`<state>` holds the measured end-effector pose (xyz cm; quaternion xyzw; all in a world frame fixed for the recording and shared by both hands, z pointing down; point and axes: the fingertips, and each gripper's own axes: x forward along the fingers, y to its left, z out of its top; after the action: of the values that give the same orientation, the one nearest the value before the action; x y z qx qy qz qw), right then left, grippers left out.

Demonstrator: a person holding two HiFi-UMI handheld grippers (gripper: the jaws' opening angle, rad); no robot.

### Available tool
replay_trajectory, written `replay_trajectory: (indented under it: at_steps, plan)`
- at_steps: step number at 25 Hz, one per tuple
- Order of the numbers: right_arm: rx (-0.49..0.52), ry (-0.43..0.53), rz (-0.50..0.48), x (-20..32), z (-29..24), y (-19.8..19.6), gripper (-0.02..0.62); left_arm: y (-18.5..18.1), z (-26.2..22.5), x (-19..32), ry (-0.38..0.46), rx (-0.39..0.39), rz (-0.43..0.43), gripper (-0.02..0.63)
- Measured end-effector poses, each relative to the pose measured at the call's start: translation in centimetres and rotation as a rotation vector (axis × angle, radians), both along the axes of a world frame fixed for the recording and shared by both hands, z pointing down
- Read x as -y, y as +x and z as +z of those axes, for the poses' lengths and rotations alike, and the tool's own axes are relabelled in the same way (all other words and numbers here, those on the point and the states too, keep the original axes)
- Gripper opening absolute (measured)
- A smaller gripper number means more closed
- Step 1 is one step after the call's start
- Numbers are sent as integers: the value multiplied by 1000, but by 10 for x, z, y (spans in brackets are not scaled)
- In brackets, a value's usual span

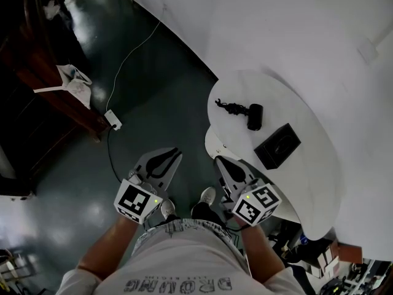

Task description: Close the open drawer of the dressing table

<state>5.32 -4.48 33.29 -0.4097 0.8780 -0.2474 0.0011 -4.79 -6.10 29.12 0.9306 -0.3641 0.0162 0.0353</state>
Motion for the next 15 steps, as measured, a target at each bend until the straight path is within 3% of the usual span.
replay_trajectory:
  at_steps: [15]
  plan:
    - [9,44,-57,11,-25,-12,9,-3,-16,13,25,-12,-10,21]
